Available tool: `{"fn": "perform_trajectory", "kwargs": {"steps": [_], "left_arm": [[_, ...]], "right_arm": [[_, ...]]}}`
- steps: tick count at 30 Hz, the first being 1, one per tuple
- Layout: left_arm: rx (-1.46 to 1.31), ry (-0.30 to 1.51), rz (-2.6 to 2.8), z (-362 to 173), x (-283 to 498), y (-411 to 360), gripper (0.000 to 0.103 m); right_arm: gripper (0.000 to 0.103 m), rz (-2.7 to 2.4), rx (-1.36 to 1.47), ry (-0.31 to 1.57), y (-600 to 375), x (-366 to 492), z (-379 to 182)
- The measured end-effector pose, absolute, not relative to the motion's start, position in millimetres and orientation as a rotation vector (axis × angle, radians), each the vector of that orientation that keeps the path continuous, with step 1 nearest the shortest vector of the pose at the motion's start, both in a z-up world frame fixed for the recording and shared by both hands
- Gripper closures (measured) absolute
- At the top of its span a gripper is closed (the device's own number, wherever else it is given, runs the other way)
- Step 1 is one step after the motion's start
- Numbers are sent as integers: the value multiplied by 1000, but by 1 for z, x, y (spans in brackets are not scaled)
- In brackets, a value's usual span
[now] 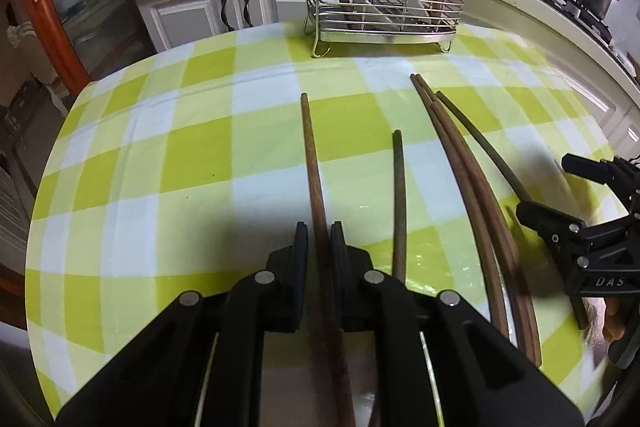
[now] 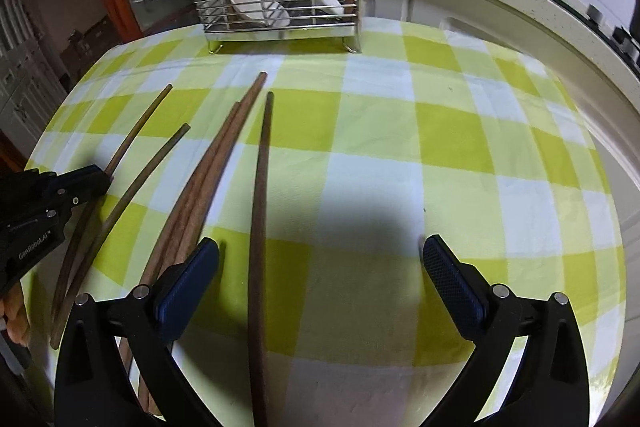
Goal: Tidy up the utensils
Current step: 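Close the left tool on a brown chopstick while the right tool grasps another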
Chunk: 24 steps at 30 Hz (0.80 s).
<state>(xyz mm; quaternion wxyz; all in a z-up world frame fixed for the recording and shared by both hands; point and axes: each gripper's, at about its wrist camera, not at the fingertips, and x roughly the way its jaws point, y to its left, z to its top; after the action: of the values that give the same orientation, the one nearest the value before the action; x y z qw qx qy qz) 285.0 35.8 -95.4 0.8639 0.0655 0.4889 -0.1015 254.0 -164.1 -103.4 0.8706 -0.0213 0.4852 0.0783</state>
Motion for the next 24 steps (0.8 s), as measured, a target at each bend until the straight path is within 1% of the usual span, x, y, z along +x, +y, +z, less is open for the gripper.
{"fn": "perform_trajectory", "kwargs": {"steps": [2,3,4,5,8,12,14,15,17,18,20,22,24], "left_arm": [[146,1028,-211,-96,287,35,90],[144,1029,-211,-96,288,35,90],[140,1031,-211,-96,289,35,90],[137,1033,-210,-96,289,35,90],[142,1036,-210,-95,291,34,90],[142,1038,-209,-95,292,32,90],[151,1039,-214,-95,292,31,94],[150,1041,-216,-95,293,30,95],[149,1041,-216,-95,293,30,95],[148,1041,-216,-95,293,30,95],[145,1040,-217,-96,294,30,95],[138,1039,-219,-96,294,31,96],[133,1038,-219,-96,294,31,96]], "right_arm": [[7,176,-53,1014,-160,256,-102],[9,179,-66,1017,-158,257,-102],[19,178,-83,1024,-154,258,-102],[26,185,-85,1030,-153,259,-103],[34,205,-85,1031,-150,260,-101],[38,222,-91,1036,-147,260,-100],[48,234,-97,1035,-146,260,-99],[51,240,-102,1033,-144,259,-98],[64,252,-105,1029,-142,258,-97],[68,252,-106,1026,-142,258,-96],[80,248,-104,1021,-143,259,-96],[87,242,-98,1019,-146,259,-96],[89,245,-82,1018,-149,260,-96]]}}
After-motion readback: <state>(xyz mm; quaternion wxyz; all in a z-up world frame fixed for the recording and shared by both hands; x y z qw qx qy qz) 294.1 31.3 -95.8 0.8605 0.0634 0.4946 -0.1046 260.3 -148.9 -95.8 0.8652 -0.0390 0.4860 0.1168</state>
